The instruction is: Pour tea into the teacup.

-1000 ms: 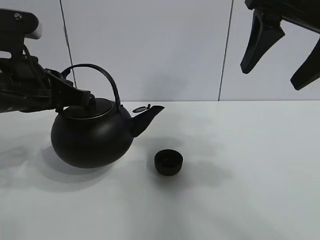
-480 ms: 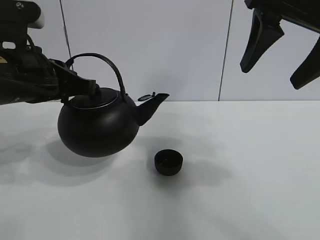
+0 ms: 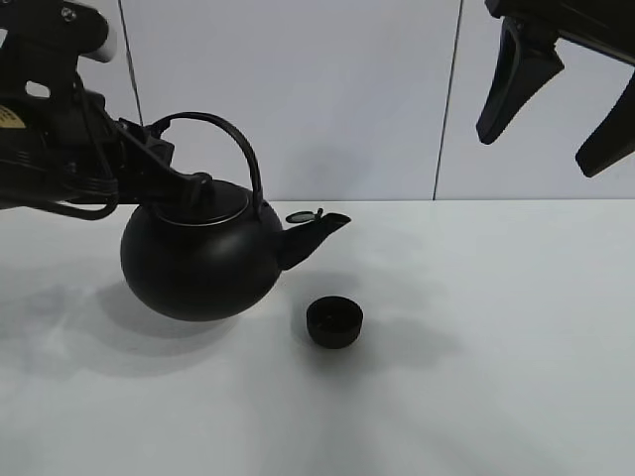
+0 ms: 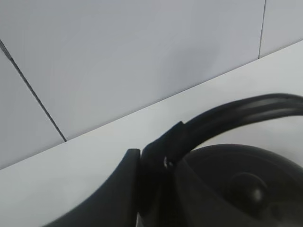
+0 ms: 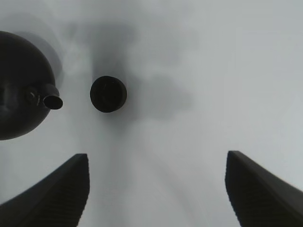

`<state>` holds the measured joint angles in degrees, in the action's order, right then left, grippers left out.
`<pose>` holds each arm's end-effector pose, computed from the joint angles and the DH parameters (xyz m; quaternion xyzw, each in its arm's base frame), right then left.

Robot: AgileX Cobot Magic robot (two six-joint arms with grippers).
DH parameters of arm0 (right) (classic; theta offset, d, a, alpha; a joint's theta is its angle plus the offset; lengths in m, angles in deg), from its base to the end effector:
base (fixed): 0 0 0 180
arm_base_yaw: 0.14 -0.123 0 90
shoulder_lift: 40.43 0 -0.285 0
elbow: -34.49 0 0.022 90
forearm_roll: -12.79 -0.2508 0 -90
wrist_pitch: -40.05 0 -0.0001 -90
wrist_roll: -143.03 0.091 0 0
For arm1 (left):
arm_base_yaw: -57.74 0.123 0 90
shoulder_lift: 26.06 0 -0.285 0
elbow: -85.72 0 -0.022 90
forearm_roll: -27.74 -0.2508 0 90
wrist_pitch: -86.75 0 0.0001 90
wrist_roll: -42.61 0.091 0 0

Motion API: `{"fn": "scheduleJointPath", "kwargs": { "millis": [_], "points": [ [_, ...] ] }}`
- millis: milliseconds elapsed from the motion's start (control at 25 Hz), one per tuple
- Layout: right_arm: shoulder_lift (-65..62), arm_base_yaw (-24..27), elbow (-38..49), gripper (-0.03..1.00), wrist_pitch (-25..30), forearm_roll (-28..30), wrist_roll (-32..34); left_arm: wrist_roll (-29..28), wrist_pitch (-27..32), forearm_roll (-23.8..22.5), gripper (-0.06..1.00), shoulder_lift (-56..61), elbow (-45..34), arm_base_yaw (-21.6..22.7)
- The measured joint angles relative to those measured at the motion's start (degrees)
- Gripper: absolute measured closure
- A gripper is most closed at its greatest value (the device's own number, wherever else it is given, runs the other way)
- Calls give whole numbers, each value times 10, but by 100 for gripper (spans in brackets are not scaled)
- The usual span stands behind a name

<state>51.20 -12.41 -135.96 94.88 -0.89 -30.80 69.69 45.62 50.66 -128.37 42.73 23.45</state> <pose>0.2852 0.0801 0.2997 -0.0049 0.9723 0.1411 0.1861 0.2659 -0.1531 0.1827 0.2240 0.7662 -0.0267 0.6017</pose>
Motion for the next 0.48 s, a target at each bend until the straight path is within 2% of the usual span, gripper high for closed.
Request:
{"fn": "scheduleJointPath", "kwargs": {
  "millis": [240, 480],
  "points": [
    [0, 0, 0, 42, -4, 0, 0, 17, 14, 0, 83, 0, 0, 0],
    [0, 0, 0, 42, -4, 0, 0, 0, 23, 7, 83, -1, 0, 0]
  ]
}}
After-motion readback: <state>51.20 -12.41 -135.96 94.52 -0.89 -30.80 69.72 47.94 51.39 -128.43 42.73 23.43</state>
